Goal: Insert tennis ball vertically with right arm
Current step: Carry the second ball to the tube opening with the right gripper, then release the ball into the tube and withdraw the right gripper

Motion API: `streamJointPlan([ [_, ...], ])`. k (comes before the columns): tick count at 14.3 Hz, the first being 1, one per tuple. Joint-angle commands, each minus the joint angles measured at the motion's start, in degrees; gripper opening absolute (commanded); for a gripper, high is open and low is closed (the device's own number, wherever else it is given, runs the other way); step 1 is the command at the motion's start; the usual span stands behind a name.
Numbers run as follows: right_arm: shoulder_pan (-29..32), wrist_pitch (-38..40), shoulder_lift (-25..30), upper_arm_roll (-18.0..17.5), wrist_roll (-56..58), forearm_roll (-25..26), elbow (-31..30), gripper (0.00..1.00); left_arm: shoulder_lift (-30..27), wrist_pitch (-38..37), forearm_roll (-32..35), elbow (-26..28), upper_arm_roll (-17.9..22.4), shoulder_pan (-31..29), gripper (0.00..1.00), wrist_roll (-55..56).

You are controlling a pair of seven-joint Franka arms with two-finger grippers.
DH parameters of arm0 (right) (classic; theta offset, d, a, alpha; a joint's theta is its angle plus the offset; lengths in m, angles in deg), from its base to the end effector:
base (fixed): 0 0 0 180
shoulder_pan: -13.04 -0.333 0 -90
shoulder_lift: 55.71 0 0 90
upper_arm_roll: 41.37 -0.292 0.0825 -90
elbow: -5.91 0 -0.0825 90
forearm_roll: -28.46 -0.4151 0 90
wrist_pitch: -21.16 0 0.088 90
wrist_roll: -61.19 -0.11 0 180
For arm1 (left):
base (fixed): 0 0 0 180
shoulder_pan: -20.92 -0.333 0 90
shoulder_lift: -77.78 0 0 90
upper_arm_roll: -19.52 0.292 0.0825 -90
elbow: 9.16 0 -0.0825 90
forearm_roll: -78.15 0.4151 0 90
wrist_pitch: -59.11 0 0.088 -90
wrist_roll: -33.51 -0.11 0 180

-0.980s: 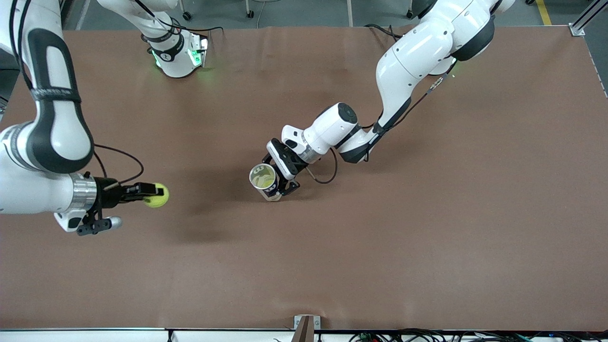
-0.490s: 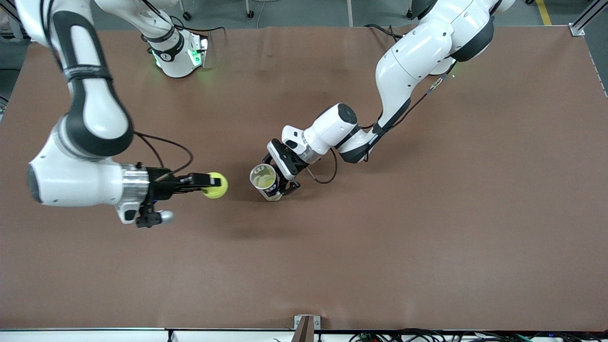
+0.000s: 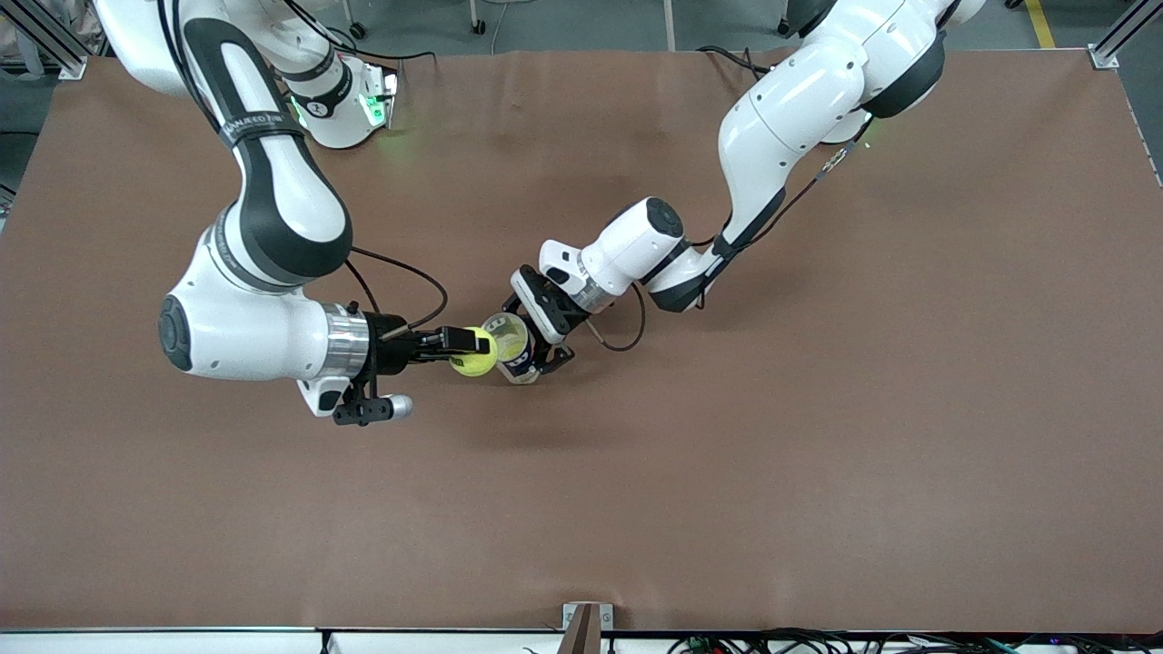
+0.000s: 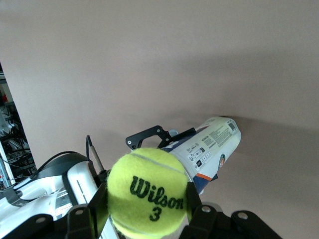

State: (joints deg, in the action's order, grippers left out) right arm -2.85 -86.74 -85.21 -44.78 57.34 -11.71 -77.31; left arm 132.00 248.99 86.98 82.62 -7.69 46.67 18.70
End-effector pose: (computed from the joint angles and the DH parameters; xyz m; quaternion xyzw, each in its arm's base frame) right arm 0.6615 0.2779 0.3642 -0.9410 -0.0044 0.1062 0.3212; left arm 0.4890 -0.5546 0.1794 0.7915 -0.4303 0.3567 0.2472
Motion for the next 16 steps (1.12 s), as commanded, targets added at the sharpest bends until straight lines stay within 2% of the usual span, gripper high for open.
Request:
streamJointPlan([
  [1,-0.98,-0.47,0.41,0.33,-0.90,-0.35,-2.56,0.14,0.19,1.20,-0.39,-0.19,0.41,0.61,0.77,-0.22],
  [12,-3.18,-0.30,0.67,0.42,-0.90,0.17,-5.55,0.17,0.19,1.20,-0.39,-0.28,0.41,0.70,0.77,-0.22],
  [13,-3.18,-0.30,0.67,0.42,-0.90,0.52,-5.55,0.22,0.10,1.20,-0.39,-0.37,0.41,0.70,0.77,-0.31],
  [14,-3.18,-0.30,0.58,0.42,-0.99,0.53,-5.47,0.54,0.01,1.20,-0.39,-0.28,0.41,0.61,0.78,-0.22],
  [15,-3.09,-0.21,0.58,0.42,-1.25,0.53,-5.38,1.00,0.01,1.20,-0.30,-0.37,0.41,0.61,0.78,-0.22],
  [16,-3.09,-0.12,0.58,0.51,-1.42,0.53,-5.03,1.00,0.01,1.20,-0.39,-0.37,0.41,0.61,0.78,-0.22],
])
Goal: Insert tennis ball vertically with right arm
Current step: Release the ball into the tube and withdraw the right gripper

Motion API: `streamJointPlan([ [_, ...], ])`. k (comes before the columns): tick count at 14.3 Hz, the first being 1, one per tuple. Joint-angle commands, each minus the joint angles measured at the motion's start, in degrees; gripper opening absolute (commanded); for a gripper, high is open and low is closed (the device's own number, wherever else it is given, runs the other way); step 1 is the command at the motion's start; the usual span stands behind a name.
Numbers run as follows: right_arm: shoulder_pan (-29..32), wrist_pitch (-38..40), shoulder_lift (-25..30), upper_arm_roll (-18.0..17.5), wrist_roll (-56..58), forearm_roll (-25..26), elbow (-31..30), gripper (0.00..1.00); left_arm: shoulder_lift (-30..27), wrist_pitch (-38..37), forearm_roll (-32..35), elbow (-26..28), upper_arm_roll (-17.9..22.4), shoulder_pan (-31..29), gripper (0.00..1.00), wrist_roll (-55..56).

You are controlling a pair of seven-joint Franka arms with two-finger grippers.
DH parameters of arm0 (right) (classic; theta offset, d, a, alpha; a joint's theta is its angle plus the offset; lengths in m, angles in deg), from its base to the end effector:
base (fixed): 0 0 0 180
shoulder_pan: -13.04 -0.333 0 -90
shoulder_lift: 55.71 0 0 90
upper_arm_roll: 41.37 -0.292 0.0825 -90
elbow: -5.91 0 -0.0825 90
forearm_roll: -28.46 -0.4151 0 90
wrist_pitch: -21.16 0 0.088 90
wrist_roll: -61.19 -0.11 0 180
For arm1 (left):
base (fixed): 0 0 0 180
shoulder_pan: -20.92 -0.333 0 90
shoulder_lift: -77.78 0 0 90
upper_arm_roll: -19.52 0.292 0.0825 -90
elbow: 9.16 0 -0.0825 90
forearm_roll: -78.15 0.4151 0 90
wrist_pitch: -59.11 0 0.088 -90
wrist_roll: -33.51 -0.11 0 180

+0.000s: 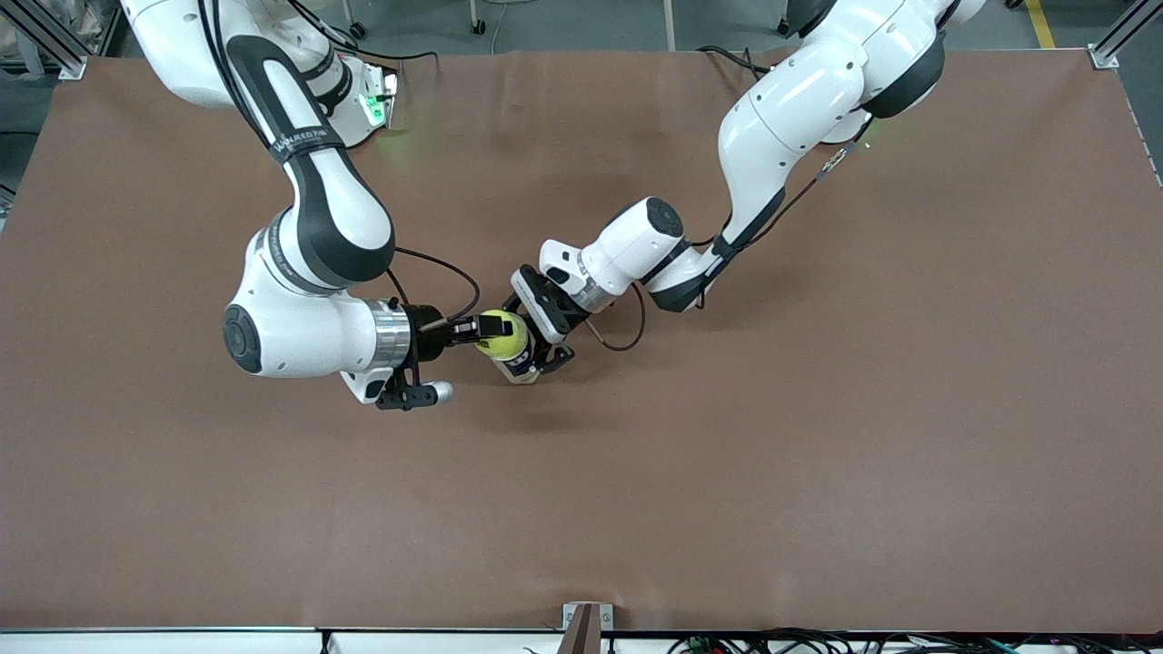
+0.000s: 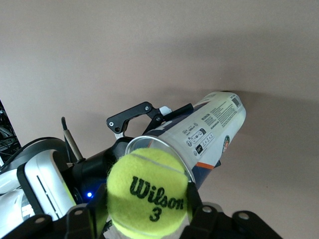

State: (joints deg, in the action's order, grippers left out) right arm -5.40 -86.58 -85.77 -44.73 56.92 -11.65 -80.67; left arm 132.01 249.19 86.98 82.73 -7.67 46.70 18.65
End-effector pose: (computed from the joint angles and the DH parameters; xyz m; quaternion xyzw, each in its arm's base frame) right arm 0.6372 0.3032 0.3281 -0.9405 -0.0115 0.1460 0.3065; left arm 0.4883 -0.5545 0.1788 0.7910 -0.4306 0.3574 0.2473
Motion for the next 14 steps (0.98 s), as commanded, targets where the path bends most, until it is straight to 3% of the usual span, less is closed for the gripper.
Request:
streamJointPlan([
  [1,-0.54,-0.28,1.15,0.47,-1.00,0.55,-1.58,1.00,0.00,0.99,-0.30,-0.47,0.39,0.59,0.78,-0.17],
  [3,-0.19,-0.10,1.32,0.73,-1.00,0.64,-1.58,1.00,0.00,0.99,-0.39,-0.47,0.39,0.59,0.78,-0.17],
  [5,0.77,-0.02,1.93,1.25,-1.00,4.05,-1.58,1.00,0.00,0.99,-0.30,-0.47,0.30,0.59,0.79,-0.17],
  [8,4.80,2.35,5.44,5.28,-0.66,13.27,-0.53,1.00,0.00,0.99,-0.30,-0.39,0.39,0.59,0.82,-0.35],
  [11,9.90,8.31,9.48,8.19,-0.30,21.88,1.67,1.00,-0.18,0.99,-0.22,-0.21,0.30,0.59,1.00,-0.43],
  [14,11.76,12.19,14.49,8.81,-0.21,35.23,3.34,1.00,-0.35,0.90,-0.22,0.31,0.39,0.59,1.00,-0.35],
])
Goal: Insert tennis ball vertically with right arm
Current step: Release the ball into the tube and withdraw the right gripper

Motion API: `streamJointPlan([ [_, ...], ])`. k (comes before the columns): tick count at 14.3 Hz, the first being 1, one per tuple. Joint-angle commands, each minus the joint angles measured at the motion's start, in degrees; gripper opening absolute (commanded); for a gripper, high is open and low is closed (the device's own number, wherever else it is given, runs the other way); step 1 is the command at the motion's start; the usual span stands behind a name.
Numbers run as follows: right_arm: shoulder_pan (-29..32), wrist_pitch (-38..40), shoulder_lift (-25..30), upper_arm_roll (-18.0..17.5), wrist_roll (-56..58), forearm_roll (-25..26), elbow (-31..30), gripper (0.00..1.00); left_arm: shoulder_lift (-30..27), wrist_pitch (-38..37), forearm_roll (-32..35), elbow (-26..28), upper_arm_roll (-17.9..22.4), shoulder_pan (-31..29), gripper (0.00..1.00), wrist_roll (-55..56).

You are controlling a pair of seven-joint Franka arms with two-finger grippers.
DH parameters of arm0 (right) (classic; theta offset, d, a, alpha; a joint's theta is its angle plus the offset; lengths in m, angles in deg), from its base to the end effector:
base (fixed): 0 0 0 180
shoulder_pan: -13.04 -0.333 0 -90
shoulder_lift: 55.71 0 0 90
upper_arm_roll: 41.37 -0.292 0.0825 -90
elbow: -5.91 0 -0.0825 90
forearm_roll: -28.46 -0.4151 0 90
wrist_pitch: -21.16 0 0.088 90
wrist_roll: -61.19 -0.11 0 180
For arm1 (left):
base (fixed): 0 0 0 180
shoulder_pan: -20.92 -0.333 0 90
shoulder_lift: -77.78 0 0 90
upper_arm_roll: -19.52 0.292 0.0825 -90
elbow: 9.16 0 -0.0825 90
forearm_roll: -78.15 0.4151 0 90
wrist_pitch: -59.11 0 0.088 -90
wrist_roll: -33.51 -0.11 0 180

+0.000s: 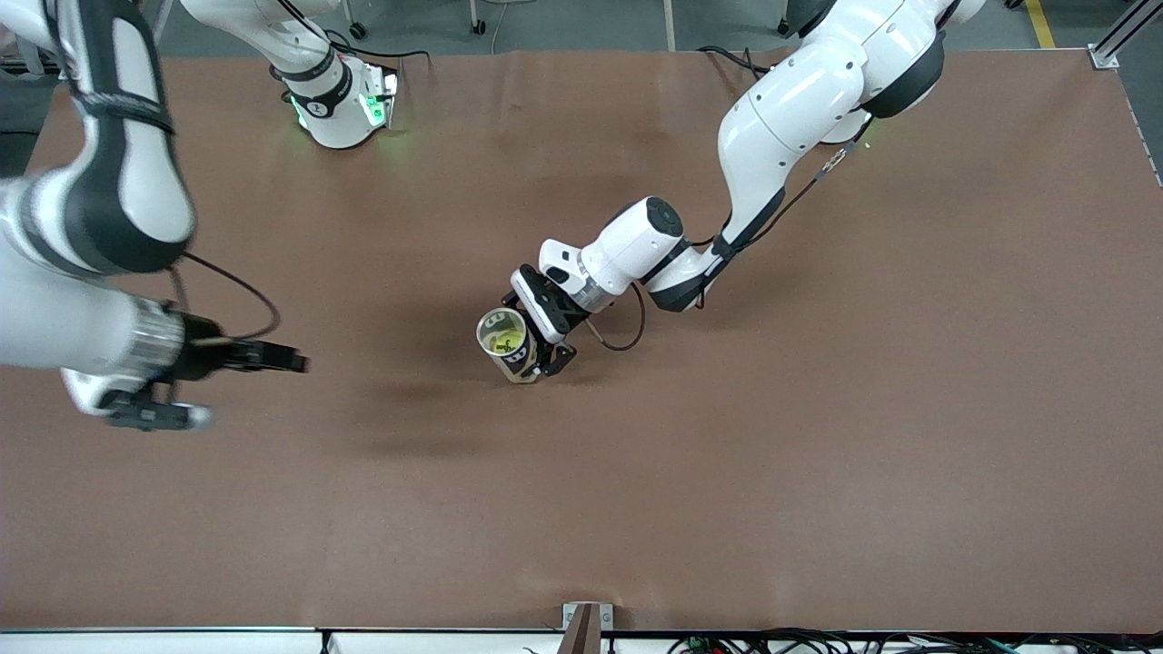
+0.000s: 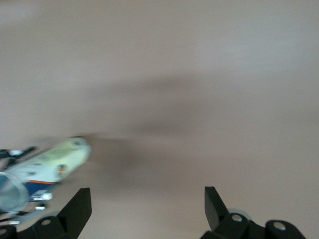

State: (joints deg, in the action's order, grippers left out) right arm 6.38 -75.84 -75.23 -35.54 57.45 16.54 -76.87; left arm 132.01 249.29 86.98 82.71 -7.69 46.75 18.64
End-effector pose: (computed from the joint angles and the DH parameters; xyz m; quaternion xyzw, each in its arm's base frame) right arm 0.6755 0.0383 0.4576 -0.9945 0.0405 0.0485 0.0835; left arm 0.4878 -0.5551 0.1793 0.7905 -0.4307 0.3582 0.2478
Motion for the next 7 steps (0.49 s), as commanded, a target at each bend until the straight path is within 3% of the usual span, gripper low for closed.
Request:
streamJointPlan([
  [1,1.02,1.64,4.66,-0.29,-0.66,9.52,0.76,1.00,-0.53,0.80,-0.22,1.03,0.40,0.44,1.00,-0.34],
  [7,12.44,6.29,9.04,-0.90,-0.57,9.10,6.92,1.00,-1.06,0.63,-0.22,5.08,1.53,0.00,1.00,-0.69],
])
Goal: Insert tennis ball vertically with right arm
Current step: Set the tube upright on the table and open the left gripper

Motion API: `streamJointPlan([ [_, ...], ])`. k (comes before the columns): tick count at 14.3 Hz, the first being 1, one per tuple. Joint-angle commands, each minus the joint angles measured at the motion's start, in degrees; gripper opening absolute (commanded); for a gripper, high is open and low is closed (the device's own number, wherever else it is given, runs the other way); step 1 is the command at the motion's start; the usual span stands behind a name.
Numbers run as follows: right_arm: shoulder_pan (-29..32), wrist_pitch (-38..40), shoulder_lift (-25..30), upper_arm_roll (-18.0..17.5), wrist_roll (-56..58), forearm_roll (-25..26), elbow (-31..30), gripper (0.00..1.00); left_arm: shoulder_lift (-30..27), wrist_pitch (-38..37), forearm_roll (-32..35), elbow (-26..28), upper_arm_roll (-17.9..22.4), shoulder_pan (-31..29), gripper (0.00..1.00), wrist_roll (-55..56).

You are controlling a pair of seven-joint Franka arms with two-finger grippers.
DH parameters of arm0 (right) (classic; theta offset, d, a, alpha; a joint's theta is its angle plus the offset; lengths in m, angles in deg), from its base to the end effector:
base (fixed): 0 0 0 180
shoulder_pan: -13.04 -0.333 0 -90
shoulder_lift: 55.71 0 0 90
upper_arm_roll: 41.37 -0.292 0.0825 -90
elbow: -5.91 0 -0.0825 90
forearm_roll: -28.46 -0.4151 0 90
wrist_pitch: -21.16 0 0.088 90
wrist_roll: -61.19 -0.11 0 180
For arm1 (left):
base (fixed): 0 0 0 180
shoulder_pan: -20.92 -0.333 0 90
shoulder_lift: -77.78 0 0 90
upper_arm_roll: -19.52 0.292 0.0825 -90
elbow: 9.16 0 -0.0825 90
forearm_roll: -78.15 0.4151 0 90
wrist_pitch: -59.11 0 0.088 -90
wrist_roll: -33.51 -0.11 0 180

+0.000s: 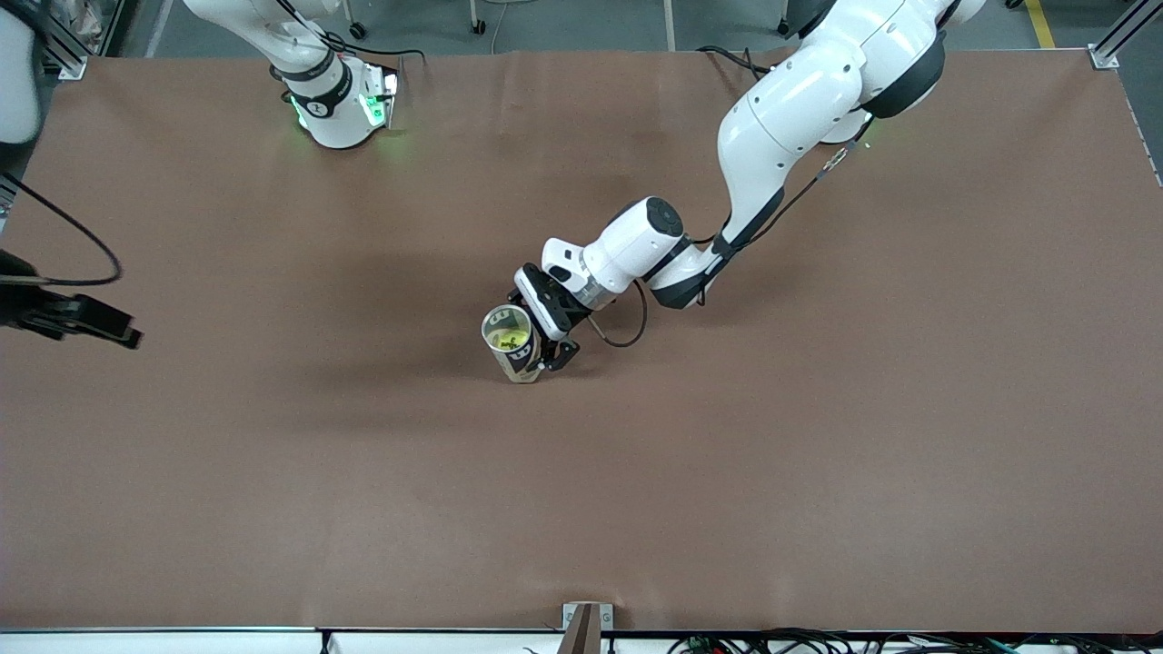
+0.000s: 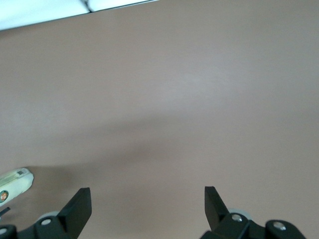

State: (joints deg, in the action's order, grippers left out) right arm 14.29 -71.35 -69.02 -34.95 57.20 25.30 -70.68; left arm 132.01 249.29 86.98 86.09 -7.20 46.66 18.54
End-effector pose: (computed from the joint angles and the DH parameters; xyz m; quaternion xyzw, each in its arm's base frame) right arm 0.6510 -0.0735 0.5764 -0.9946 0.1003 -0.0239 0.0140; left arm 0.4721 -0.5459 0.1528 0.7986 -0.4402 0.3322 0.2411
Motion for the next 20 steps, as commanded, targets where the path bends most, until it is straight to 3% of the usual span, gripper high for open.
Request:
streamJointPlan([
  [1,5.08,2.07,3.71,-1.67,-0.32,0.60,0.74,1.00,-1.06,0.54,-0.22,1.70,1.50,0.27,1.00,-0.60],
  [5,7.28,-2.65,9.60,-3.34,9.43,1.05,-5.56,1.00,-1.06,-0.25,-0.22,3.54,1.85,-0.35,1.00,-0.60],
  [11,4.47,-1.36,11.98,-3.16,8.64,3.24,-8.65,1.00,-1.23,-1.22,-0.22,6.35,2.82,-0.44,1.00,-0.51],
  [14,4.47,-6.53,18.12,-3.34,8.56,3.24,-18.04,1.00,-1.93,-2.53,-0.22,7.49,2.82,-1.22,1.00,-0.60],
  [20,4.47,-5.75,19.81,-3.43,6.71,3.33,-20.36,1.00,-6.59,-13.68,-0.22,6.89,2.47,-2.81,1.00,-0.16],
])
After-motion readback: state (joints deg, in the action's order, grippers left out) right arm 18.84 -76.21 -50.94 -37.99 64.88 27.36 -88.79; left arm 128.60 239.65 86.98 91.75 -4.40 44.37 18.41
